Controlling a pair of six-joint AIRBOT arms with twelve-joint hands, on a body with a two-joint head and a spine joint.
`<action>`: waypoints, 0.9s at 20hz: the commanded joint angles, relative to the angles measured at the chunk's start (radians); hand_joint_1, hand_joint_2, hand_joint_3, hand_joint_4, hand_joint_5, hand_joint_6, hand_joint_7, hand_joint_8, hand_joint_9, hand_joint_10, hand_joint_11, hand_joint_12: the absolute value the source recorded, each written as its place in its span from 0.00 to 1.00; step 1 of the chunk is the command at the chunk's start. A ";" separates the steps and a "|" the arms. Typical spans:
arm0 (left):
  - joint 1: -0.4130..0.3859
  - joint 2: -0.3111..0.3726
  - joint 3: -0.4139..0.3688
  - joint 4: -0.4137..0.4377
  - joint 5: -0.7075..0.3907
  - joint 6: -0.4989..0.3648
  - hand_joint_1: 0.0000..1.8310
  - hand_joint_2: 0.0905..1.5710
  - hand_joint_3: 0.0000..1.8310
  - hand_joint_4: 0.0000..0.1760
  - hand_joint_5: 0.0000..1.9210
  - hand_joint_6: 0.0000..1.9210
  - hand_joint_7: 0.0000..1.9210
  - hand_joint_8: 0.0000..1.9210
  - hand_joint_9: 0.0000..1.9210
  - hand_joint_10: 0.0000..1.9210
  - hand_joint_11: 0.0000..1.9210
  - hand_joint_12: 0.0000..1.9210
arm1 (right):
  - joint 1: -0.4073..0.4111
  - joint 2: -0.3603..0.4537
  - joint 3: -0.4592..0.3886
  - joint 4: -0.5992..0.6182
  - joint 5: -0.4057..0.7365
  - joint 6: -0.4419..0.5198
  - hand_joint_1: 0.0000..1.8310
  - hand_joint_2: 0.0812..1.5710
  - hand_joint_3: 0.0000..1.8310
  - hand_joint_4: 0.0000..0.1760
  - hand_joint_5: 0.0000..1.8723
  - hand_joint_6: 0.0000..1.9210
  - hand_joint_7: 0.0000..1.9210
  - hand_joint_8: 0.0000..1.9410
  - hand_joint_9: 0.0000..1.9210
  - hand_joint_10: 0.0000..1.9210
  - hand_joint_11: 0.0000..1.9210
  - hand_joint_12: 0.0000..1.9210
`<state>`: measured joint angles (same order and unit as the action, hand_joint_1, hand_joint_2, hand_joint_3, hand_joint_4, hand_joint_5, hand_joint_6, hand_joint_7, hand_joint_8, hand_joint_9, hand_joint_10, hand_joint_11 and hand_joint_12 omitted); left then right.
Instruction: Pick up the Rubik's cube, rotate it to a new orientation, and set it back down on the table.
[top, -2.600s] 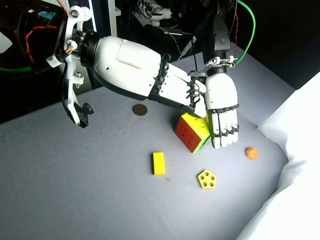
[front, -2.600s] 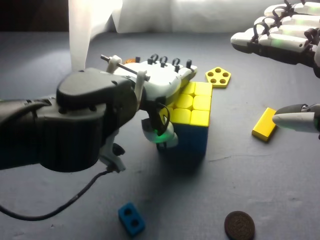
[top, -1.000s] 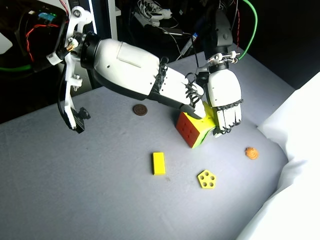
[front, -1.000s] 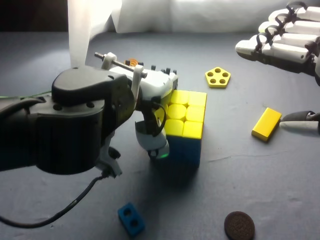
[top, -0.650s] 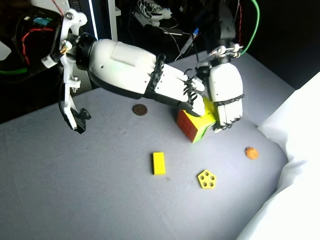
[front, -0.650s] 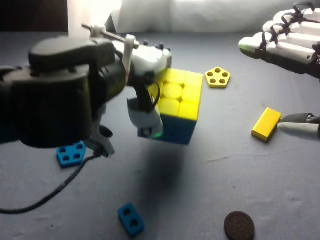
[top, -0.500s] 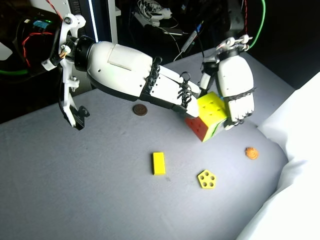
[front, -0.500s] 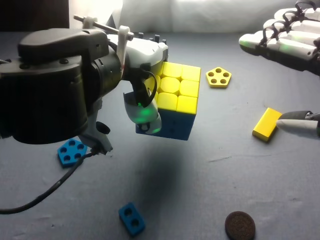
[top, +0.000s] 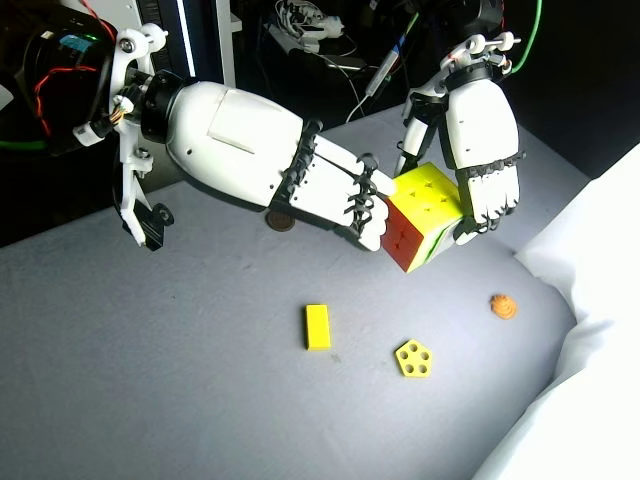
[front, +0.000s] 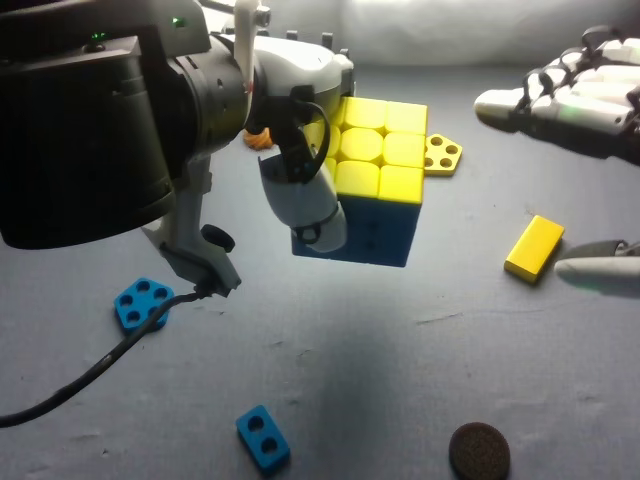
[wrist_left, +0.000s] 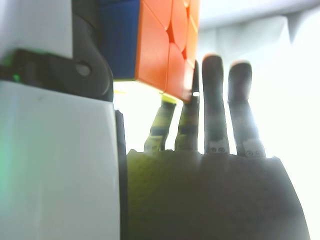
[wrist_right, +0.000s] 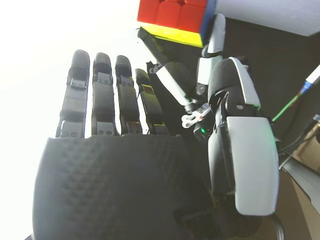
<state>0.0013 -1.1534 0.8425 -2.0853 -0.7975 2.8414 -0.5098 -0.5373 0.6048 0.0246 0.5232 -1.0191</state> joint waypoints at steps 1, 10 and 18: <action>-0.026 0.012 -0.007 0.051 0.022 -0.004 0.61 0.69 0.00 0.00 0.08 0.89 0.07 0.92 0.09 0.94 0.05 1.00 | 0.017 0.007 -0.002 0.001 0.074 0.007 0.26 0.76 0.00 0.00 0.03 0.00 0.10 0.00 0.09 0.00 0.00 0.19; -0.040 0.010 -0.019 0.040 0.015 -0.004 0.64 0.67 0.00 0.00 0.09 0.82 0.05 0.95 0.06 0.95 0.04 1.00 | 0.076 -0.008 -0.002 0.000 -0.067 0.008 0.25 0.76 0.00 0.00 0.03 0.00 0.10 0.00 0.10 0.00 0.00 0.22; -0.046 -0.002 -0.022 0.027 0.015 -0.004 0.63 0.67 0.00 0.00 0.08 0.87 0.03 0.98 0.05 0.99 0.06 1.00 | 0.128 -0.034 -0.004 -0.003 -0.134 0.014 0.25 0.76 0.00 0.00 0.02 0.00 0.10 0.00 0.10 0.00 0.00 0.21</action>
<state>-0.0223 -1.1576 0.8227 -2.1216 -0.8200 2.8422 -0.3927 -0.5739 0.6044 0.0219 0.3000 -1.0061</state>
